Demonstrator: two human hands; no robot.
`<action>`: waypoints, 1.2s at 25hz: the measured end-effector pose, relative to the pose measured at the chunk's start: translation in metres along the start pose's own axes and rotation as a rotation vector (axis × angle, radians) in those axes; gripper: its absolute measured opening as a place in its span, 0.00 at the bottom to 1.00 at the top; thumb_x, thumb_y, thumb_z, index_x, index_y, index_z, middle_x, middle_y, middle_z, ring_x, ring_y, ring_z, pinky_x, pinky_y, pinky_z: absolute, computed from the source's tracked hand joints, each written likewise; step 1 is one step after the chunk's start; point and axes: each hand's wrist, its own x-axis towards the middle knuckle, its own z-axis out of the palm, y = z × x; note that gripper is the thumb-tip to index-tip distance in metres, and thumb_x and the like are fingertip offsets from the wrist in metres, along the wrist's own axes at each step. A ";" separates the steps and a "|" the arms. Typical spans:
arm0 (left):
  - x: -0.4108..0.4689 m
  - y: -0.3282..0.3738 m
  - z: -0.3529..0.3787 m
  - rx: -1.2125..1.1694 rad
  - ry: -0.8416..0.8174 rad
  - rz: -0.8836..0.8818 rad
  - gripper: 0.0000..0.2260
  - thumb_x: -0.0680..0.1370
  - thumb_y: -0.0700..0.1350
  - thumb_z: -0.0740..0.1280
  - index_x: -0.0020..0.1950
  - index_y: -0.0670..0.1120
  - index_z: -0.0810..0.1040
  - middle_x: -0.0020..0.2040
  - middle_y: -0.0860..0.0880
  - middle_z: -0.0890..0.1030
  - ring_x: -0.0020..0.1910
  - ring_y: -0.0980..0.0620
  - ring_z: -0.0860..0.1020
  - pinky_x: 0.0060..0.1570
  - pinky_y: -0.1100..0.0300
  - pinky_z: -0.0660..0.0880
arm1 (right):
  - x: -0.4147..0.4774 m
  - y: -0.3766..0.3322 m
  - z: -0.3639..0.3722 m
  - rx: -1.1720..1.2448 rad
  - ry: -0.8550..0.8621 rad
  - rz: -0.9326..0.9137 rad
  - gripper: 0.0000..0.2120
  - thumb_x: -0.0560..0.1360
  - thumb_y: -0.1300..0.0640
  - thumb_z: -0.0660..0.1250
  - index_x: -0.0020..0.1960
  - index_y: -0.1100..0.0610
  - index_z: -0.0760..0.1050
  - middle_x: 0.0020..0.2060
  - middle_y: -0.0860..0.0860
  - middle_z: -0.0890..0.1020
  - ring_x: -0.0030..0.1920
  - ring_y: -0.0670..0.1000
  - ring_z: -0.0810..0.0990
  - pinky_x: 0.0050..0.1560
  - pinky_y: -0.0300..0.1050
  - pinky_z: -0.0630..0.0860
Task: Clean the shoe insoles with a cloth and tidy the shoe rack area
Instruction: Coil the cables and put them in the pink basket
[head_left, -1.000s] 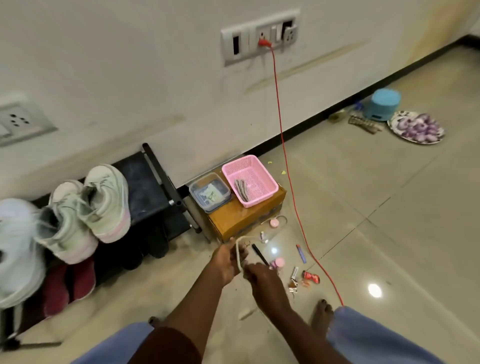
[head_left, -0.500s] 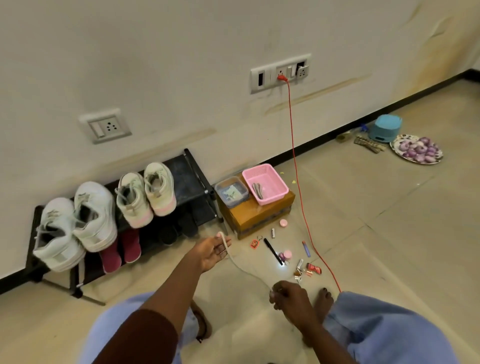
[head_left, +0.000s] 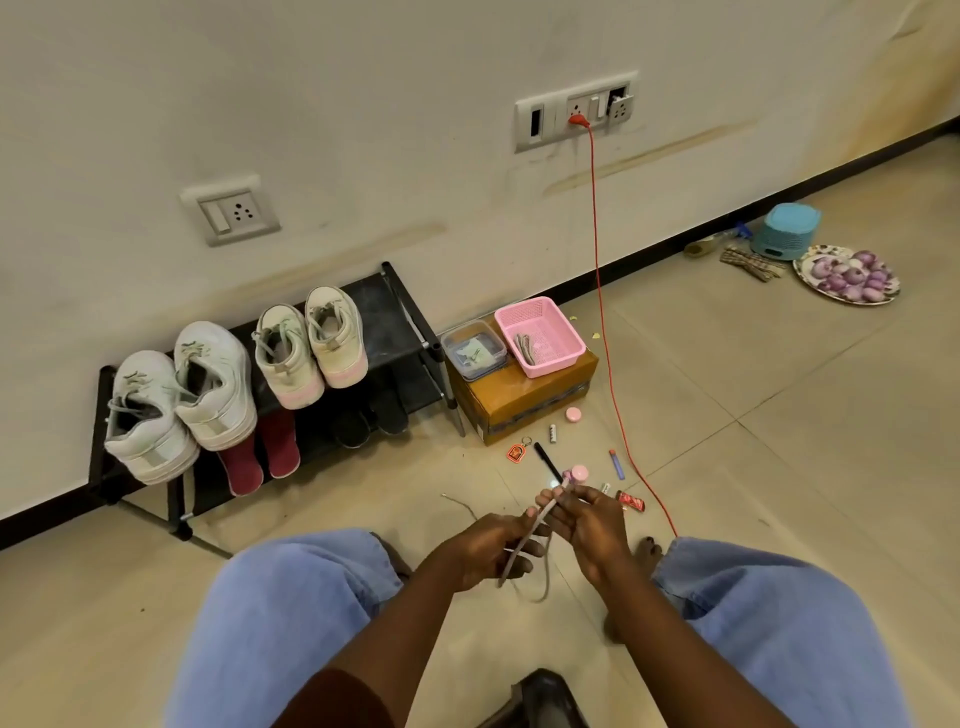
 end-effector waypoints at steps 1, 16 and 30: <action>-0.001 -0.002 -0.007 0.037 0.016 0.016 0.12 0.80 0.51 0.61 0.54 0.45 0.79 0.39 0.50 0.77 0.32 0.55 0.73 0.38 0.64 0.73 | 0.001 -0.003 -0.003 0.033 0.022 -0.005 0.05 0.77 0.70 0.59 0.45 0.65 0.73 0.41 0.60 0.81 0.36 0.50 0.84 0.38 0.42 0.82; 0.009 -0.023 -0.085 -0.401 0.833 0.209 0.07 0.75 0.36 0.68 0.52 0.39 0.80 0.40 0.46 0.82 0.39 0.54 0.80 0.35 0.67 0.76 | 0.024 -0.013 -0.025 0.207 0.227 -0.075 0.09 0.75 0.73 0.60 0.42 0.61 0.70 0.37 0.57 0.81 0.31 0.48 0.84 0.32 0.40 0.81; 0.021 -0.006 -0.045 -0.541 0.638 0.492 0.10 0.81 0.36 0.57 0.47 0.43 0.76 0.38 0.48 0.74 0.35 0.53 0.73 0.43 0.61 0.74 | 0.029 0.018 0.001 -0.993 0.041 -0.603 0.11 0.72 0.71 0.66 0.51 0.63 0.81 0.44 0.58 0.84 0.44 0.50 0.81 0.45 0.27 0.71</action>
